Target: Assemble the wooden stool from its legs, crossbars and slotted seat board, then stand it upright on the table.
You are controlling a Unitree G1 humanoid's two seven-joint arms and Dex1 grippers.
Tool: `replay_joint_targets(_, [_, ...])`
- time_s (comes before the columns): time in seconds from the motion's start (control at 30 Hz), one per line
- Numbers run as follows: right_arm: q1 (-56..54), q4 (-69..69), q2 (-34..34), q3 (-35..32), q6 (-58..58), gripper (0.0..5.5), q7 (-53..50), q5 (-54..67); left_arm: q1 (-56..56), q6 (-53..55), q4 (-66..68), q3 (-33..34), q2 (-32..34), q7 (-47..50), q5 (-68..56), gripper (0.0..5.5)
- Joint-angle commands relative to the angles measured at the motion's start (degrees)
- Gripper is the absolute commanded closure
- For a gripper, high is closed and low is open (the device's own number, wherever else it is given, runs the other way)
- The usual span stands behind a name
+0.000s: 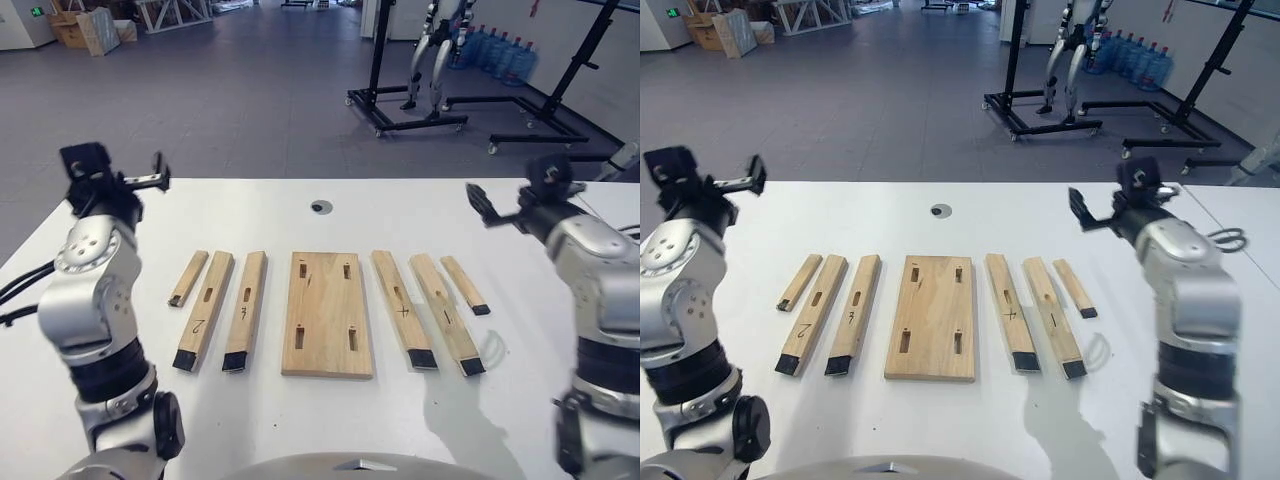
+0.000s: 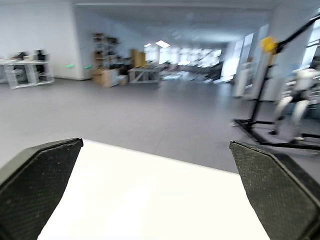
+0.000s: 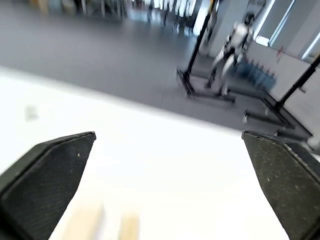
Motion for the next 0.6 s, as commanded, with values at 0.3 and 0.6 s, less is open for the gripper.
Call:
replay_joint_targets(0.3, [4.3,19.12,5.58,6.84,-10.65,0.1,2.14,-2.68,-0.03,0.41,0.72,-1.24,-0.78,0.4,-0.21,0.11])
replay_joint_targets(0.6, [2.67,30.57,6.13,8.98,-20.91,0.1,4.13,-5.21,-0.51,-0.32,1.12,-2.71,-1.17,0.97,0.2,0.11])
